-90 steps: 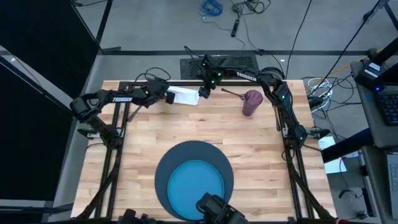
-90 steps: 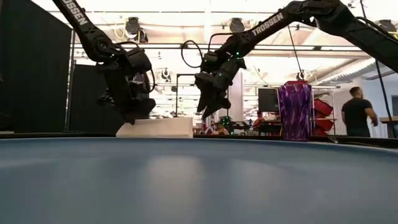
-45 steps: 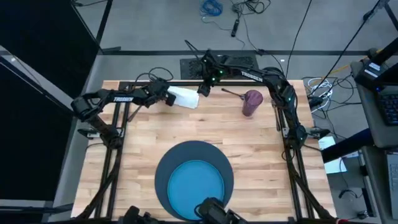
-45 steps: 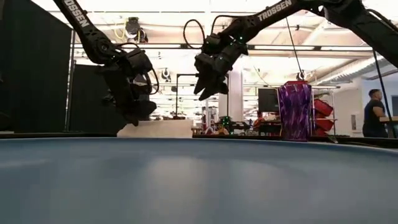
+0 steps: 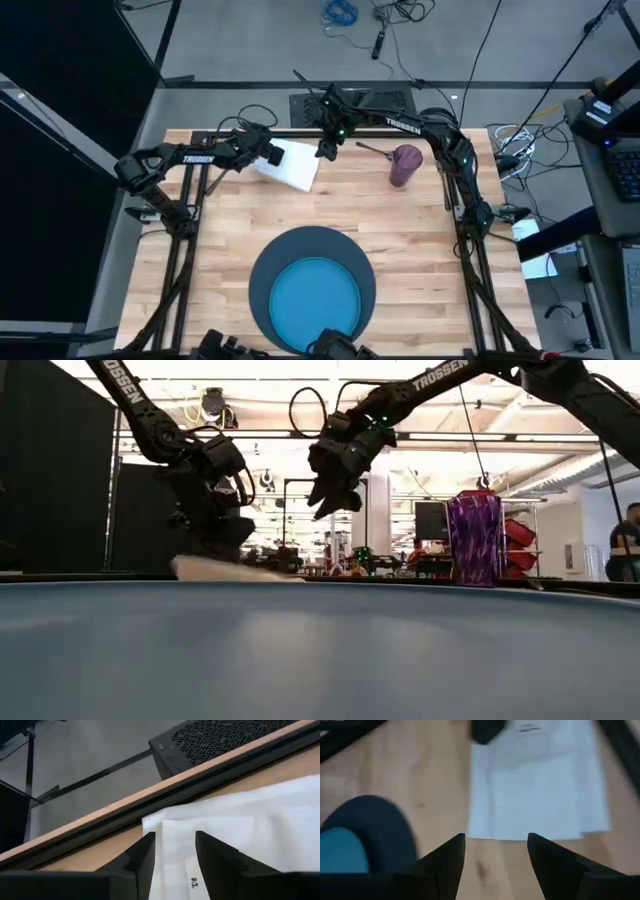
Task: Set table place
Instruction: Fold the white napkin
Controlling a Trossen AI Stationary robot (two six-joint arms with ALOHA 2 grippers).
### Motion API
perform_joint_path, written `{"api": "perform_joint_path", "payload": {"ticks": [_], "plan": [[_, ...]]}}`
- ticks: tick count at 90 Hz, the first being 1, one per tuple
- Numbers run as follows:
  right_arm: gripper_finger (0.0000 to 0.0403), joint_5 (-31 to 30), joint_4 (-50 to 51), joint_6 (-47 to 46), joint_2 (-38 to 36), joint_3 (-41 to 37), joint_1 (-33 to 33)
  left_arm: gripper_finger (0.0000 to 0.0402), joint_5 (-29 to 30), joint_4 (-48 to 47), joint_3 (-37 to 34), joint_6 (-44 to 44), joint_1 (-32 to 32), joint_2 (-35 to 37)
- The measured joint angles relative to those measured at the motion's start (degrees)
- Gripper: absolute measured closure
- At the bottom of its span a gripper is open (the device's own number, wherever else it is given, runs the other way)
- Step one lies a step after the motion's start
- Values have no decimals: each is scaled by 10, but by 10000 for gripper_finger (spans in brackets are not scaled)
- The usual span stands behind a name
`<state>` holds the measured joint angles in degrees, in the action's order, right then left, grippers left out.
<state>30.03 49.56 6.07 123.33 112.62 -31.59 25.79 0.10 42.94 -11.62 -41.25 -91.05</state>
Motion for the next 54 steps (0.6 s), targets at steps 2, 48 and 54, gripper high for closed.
{"api": "perform_joint_path", "payload": {"ticks": [2,48,54], "plan": [[202,0,0,2,0,0,4,273,1,0,0,0,0,0],[202,0,3,-24,29,0,33,274,-18,-91,-1,-1,48,32],[202,0,1,-39,40,0,32,275,-17,-101,-1,-2,66,57]]}}
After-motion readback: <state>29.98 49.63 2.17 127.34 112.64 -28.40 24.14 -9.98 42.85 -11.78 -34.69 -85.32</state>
